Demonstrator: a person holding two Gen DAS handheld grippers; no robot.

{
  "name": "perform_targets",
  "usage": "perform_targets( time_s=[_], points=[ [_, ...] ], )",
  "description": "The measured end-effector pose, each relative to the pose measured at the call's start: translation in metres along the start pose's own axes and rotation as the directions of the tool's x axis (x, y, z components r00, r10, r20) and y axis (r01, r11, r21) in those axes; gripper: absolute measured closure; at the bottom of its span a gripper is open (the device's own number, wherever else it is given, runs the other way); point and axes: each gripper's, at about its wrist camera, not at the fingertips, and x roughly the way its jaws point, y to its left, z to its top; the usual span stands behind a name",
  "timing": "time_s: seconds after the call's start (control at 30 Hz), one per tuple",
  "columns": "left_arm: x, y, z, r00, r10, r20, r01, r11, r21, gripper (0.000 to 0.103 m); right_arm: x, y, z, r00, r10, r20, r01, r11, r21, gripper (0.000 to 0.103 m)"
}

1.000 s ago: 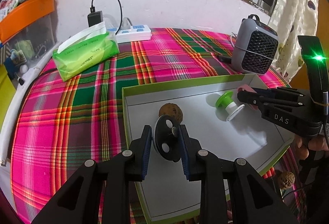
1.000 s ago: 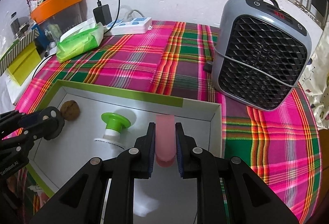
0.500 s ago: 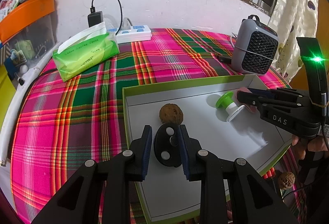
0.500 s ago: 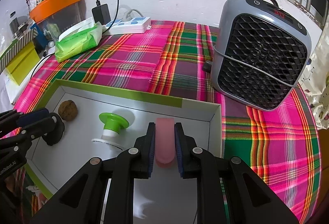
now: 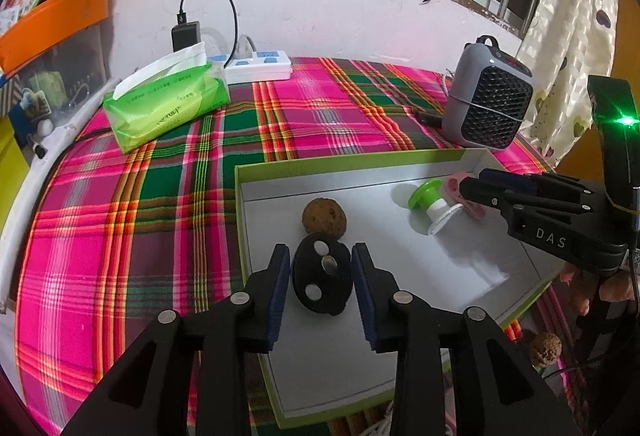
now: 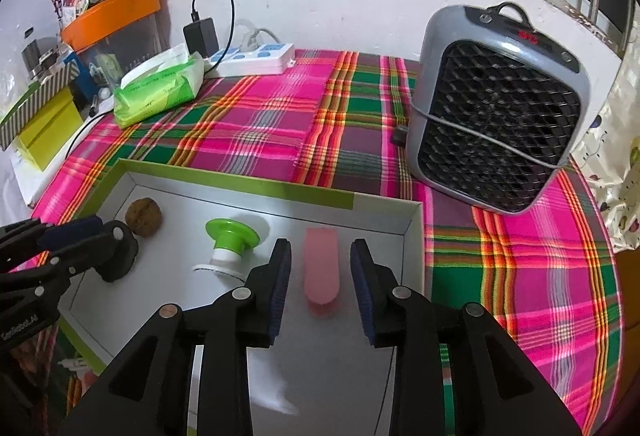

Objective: Organize objects
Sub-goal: 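Carry the black holder and pink clip into the tray and release both, then withdraw both grippers and move the right gripper to the second walnut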

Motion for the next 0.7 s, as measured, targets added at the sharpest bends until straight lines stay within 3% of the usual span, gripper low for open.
perform_targets(
  time_s=[0.7],
  points=[
    [-0.055,0.009,-0.025,0.994,0.002,0.108,0.005,0.997,-0.071,0.069,-0.065,0.002,-0.029,0.994,0.008,0.111,-0.016,0.998,0.066,0.071]
  ],
)
